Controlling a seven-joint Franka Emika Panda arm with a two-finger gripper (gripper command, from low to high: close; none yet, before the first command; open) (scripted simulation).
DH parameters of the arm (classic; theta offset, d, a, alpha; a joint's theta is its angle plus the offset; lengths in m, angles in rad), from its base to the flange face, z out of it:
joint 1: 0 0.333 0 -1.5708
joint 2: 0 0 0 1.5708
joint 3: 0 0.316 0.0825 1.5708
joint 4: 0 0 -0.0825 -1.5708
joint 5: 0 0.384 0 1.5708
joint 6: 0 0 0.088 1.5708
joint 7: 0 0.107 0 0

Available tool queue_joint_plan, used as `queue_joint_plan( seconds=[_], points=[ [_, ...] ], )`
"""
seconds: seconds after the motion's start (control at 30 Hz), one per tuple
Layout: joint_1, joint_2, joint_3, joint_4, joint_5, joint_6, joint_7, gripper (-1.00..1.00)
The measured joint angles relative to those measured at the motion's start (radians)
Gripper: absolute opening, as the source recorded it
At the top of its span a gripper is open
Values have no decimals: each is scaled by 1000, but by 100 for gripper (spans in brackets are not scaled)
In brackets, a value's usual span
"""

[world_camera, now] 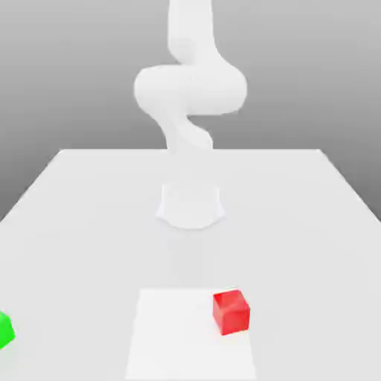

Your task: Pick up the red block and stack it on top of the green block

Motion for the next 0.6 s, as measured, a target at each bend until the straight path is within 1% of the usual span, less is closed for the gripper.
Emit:
queue_joint_plan(
  seconds=[0.37, 0.6],
  points=[
    [80, 411, 13, -221, 32, 236, -81, 0],
    [114, 665, 40, -359, 11, 383, -101, 0]
  ],
)
